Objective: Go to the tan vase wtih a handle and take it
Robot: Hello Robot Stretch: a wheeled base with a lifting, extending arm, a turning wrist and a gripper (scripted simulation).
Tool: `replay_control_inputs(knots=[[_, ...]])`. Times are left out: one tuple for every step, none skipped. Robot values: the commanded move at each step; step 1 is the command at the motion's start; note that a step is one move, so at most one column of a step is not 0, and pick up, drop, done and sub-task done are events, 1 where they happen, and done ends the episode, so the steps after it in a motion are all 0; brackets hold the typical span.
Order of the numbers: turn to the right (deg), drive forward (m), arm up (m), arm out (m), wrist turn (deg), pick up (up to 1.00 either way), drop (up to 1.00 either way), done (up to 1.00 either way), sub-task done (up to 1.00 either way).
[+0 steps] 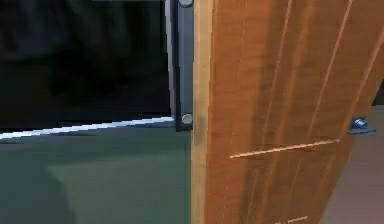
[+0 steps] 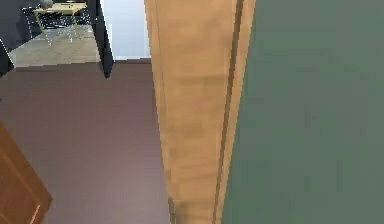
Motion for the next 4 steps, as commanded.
replay_control_inputs(knots=[[9.0,0.00,0.00,0.00,0.0,0.00,0.00,0.00,0.00],[0.0,0.35,0.00,0.00,0.0,0.00,0.00,0.00,0.00],[45.0,0.00,0.00,0.00,0.0,0.00,0.00,0.00,0.00],[21.0,0.00,0.00,0.00,0.0,0.00,0.00,0.00,0.00]])
